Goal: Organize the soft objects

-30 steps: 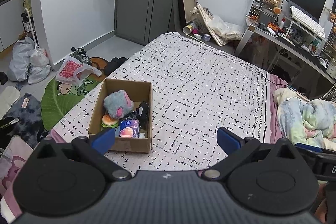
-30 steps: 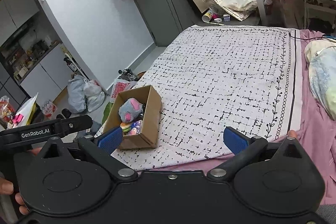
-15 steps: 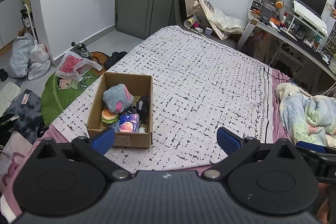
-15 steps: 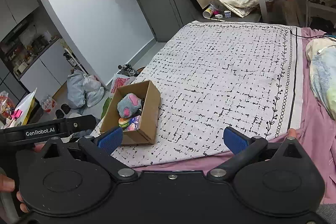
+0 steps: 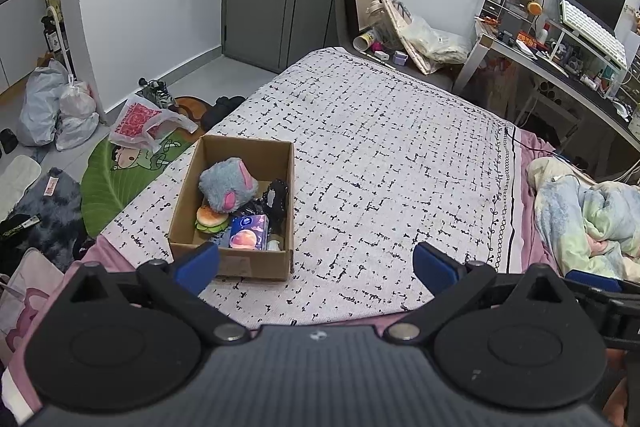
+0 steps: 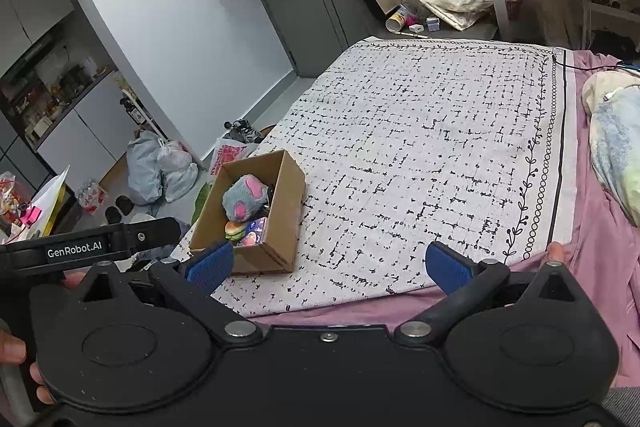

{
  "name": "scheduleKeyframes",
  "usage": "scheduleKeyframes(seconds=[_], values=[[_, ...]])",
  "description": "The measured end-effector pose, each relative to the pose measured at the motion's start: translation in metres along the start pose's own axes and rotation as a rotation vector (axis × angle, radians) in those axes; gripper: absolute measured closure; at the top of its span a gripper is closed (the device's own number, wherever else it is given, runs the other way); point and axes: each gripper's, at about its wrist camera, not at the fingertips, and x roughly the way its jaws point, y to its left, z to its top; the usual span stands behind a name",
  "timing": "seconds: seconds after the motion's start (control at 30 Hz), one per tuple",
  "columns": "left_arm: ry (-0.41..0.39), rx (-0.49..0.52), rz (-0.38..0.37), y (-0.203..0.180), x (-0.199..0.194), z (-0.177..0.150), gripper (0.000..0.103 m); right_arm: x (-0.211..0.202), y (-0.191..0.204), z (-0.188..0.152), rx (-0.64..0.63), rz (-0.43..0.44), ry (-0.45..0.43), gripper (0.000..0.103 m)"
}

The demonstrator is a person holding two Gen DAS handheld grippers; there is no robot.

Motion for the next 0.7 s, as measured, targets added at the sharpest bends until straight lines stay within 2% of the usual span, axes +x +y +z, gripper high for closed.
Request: scheduleKeyframes(seconds=[0.7], values=[[0.006,-0.002,0.005,0.0012,0.0015,-0.0021,0.001,0.0005,0.0008,-0.0004,-0.009,-0.001,0.004,0.0]])
